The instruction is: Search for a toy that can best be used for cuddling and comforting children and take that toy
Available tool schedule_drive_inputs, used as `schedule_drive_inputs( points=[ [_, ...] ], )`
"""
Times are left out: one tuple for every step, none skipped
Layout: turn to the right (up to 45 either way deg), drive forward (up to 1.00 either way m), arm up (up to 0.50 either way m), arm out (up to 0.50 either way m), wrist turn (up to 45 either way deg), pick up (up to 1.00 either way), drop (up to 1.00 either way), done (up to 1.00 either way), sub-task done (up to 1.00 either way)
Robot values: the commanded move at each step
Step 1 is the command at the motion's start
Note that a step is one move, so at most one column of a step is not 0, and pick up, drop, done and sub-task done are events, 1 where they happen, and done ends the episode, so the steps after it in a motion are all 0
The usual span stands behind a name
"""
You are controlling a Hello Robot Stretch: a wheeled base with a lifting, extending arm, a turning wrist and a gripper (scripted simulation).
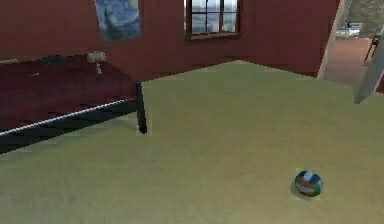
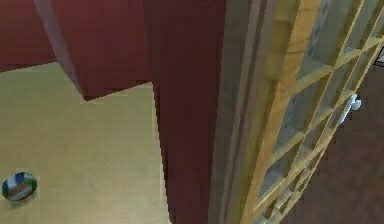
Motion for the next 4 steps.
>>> schedule_drive_inputs(
  points=[
    [-45.0,0.00,0.00,0.00,0.0,0.00,0.00,0.00,0.00],
    [0.0,0.25,0.00,0.00,0.0,0.00,0.00,0.00,0.00],
    [45.0,0.00,0.00,0.00,0.0,0.00,0.00,0.00,0.00],
    [24.0,0.00,0.00,0.00,0.0,0.00,0.00,0.00,0.00]
  ],
)
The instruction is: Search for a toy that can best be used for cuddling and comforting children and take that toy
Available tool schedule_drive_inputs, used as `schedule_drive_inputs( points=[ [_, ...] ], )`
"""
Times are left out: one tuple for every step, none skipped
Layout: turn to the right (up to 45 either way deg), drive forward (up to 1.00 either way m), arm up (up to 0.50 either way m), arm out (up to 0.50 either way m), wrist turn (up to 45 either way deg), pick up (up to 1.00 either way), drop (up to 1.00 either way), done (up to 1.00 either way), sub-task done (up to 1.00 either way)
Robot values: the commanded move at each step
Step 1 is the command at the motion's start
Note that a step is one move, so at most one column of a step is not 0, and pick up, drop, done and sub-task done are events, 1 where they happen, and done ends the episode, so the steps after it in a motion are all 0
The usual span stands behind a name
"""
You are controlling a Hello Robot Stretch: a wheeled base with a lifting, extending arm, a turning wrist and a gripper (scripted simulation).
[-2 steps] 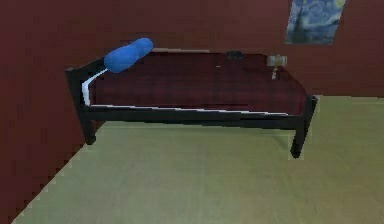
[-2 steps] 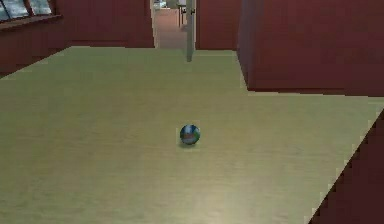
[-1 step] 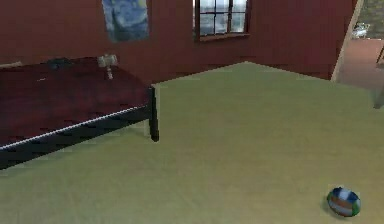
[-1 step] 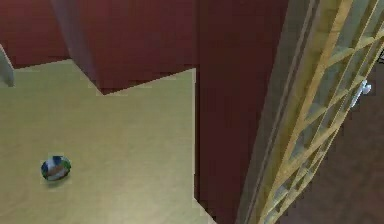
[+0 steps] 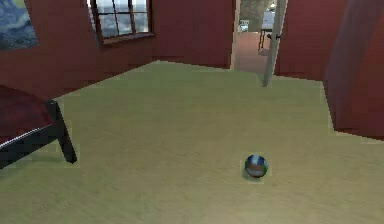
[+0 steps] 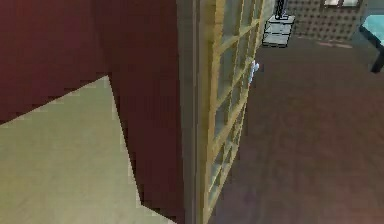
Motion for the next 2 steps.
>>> schedule_drive_inputs(
  points=[
    [0.0,1.00,0.00,0.00,0.0,0.00,0.00,0.00,0.00],
    [0.0,0.40,0.00,0.00,0.0,0.00,0.00,0.00,0.00]
  ],
)
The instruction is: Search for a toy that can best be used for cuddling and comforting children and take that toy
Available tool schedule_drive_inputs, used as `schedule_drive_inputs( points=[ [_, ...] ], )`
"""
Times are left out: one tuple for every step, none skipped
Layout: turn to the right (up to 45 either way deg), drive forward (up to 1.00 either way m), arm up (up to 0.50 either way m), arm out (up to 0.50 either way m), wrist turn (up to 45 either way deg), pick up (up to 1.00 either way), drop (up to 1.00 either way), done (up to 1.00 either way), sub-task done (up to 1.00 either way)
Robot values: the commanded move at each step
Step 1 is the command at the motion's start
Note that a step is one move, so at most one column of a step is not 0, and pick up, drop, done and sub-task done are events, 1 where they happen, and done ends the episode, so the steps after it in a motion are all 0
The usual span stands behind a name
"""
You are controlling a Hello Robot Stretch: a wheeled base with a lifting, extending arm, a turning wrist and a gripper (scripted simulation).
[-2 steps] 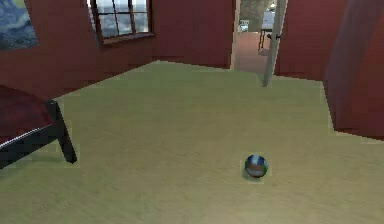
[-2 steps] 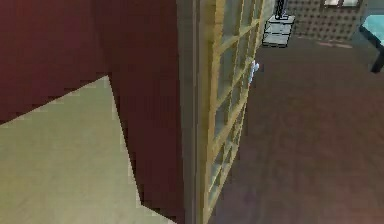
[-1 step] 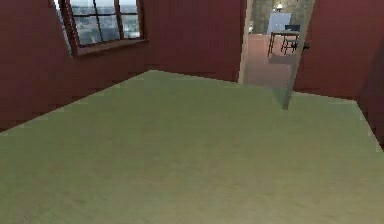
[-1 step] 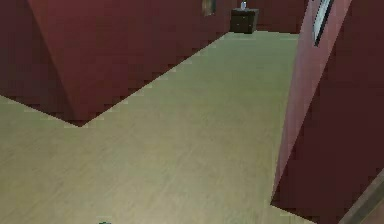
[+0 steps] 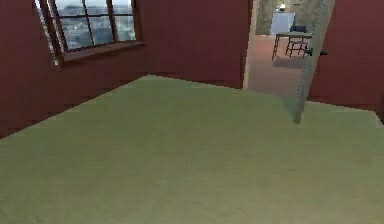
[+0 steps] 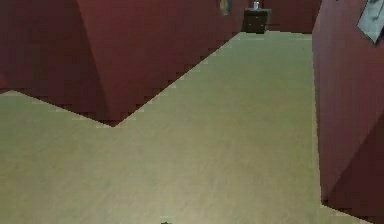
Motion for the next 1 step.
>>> schedule_drive_inputs(
  points=[
    [18.0,0.00,0.00,0.00,0.0,0.00,0.00,0.00,0.00]
  ],
)
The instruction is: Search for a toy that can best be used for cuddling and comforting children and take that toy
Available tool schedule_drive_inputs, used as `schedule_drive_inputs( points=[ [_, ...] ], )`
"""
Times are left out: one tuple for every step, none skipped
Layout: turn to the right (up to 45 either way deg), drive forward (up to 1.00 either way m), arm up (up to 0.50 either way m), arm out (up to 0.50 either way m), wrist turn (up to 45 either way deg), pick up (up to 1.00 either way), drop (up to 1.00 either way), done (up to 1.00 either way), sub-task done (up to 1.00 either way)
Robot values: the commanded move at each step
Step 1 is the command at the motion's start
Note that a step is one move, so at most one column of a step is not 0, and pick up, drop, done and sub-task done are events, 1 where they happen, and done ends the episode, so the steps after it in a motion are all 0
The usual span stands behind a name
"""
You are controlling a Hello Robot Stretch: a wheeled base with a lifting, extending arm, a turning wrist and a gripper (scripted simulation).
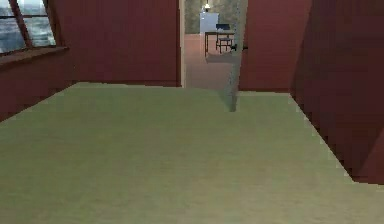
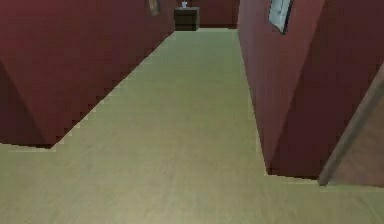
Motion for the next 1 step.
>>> schedule_drive_inputs(
  points=[
    [0.0,1.00,0.00,0.00,0.0,0.00,0.00,0.00,0.00]
  ],
)
